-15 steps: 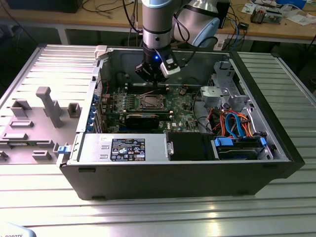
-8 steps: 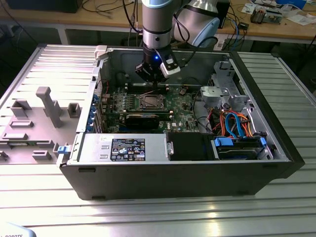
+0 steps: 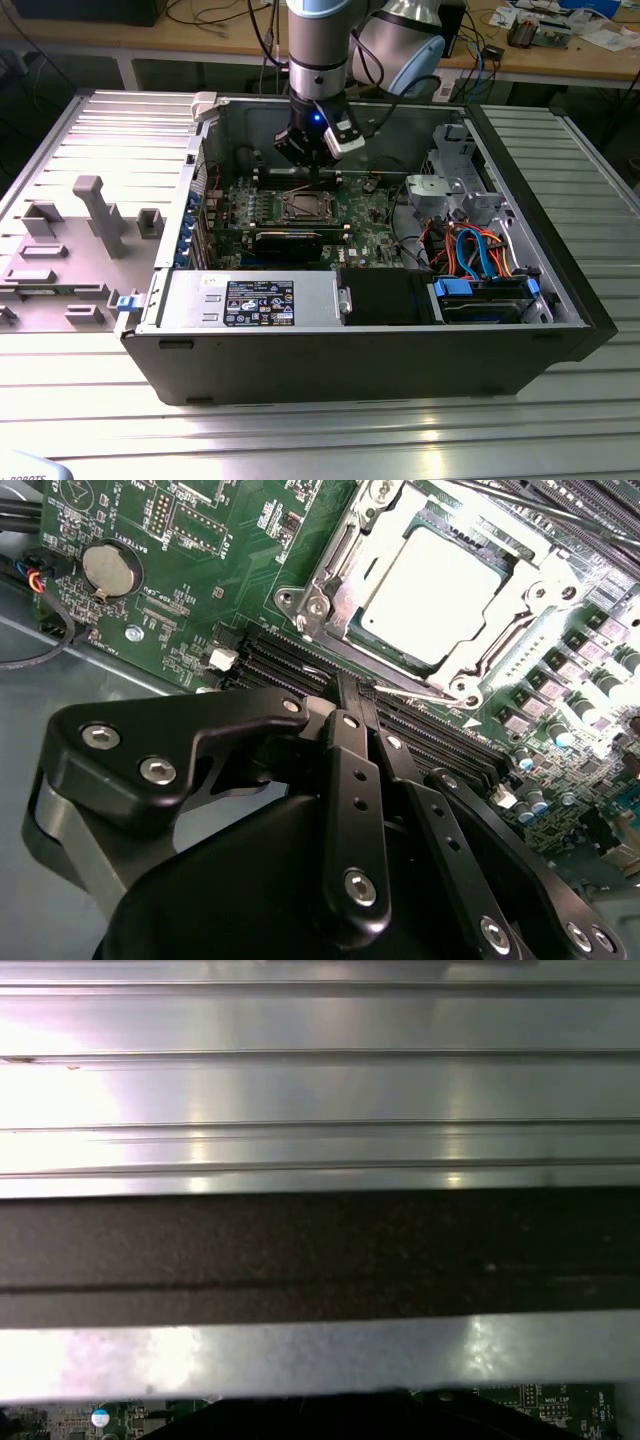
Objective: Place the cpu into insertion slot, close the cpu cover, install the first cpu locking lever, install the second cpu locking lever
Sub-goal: 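Install the first cpu locking lever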
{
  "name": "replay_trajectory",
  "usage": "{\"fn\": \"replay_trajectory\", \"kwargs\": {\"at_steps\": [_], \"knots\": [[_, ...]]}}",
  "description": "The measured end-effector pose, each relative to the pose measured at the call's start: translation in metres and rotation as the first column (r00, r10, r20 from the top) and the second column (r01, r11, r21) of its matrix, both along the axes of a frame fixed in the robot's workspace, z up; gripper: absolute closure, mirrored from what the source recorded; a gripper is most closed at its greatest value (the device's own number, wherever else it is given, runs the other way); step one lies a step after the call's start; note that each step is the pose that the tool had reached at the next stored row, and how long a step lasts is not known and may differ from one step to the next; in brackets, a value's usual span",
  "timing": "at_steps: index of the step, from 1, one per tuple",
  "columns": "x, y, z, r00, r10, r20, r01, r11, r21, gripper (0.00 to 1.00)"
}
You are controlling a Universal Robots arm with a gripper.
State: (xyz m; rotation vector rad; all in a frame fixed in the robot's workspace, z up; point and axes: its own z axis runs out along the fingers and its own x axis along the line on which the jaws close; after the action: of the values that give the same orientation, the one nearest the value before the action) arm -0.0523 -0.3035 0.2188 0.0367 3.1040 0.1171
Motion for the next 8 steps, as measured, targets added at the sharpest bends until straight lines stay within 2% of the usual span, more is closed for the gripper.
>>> {"fn": "replay_trajectory", "kwargs": {"at_steps": [4,8], "knots": [[0.0018,0.0000,-0.0052,1.0000,0.000,0.0000,0.000,1.0000,0.0001,0.89],[0.0027,0.0000,-0.0078,1.0000,0.000,0.0001,0.000,1.0000,0.0000,0.89]]}}
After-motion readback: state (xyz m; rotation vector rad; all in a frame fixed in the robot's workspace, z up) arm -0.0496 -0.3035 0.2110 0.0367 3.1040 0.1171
